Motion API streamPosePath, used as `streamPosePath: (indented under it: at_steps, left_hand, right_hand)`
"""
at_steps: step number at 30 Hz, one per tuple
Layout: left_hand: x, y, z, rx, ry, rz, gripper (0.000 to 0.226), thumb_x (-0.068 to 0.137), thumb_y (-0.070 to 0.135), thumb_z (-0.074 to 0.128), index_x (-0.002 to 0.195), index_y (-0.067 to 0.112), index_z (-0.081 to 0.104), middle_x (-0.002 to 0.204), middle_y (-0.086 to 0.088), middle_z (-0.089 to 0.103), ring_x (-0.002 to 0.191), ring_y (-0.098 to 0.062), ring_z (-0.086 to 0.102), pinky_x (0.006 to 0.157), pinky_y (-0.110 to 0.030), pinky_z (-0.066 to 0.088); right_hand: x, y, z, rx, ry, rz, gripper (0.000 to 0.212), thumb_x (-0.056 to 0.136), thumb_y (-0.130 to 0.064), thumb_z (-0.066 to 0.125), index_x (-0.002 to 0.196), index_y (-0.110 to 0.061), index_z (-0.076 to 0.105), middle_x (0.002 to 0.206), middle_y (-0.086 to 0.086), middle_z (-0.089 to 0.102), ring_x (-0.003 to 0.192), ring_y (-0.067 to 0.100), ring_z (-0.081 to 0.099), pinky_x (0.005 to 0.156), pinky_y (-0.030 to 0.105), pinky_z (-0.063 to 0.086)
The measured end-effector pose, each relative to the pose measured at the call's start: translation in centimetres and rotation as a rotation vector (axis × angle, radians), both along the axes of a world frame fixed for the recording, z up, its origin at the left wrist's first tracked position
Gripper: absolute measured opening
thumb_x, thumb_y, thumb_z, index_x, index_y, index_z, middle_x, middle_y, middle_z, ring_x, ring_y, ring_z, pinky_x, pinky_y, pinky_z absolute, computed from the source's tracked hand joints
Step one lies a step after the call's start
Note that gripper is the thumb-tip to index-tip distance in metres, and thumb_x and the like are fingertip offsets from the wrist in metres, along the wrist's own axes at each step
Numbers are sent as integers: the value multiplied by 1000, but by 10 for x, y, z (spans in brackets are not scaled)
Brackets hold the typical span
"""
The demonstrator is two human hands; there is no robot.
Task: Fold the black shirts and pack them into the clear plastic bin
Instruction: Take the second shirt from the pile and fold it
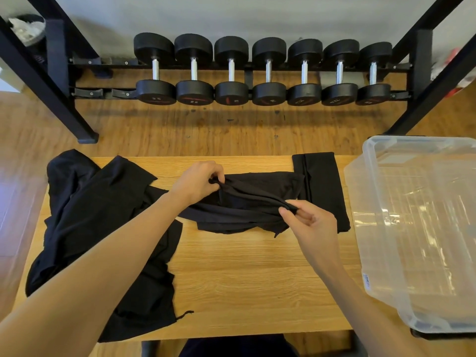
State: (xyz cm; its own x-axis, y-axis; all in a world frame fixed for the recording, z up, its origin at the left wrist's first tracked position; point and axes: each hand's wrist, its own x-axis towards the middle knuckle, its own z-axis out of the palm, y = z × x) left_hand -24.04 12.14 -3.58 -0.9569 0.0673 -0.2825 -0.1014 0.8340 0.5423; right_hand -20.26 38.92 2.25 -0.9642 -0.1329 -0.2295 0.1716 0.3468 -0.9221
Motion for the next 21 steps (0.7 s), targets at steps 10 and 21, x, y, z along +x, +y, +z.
streamPosePath:
  at_steps: [10, 21]
  left_hand:
    - [22, -42, 91, 244, 66, 101, 18, 88, 12, 68, 93, 29, 68, 96, 4, 62, 93, -11, 62, 91, -23, 48]
    - [67, -24, 191, 479, 381, 238, 4, 96, 11, 56, 98, 14, 58, 91, -3, 72, 95, -12, 69, 90, -21, 51]
  right_hand:
    - [-13, 5, 27, -38, 135, -41, 18, 92, -14, 64, 109, -16, 70, 94, -1, 73, 92, 6, 69, 81, 18, 53]
    - [-19, -8, 100, -92, 439, 0, 17, 98, -11, 53, 107, -21, 63, 96, -8, 69, 94, -3, 63, 80, 11, 49]
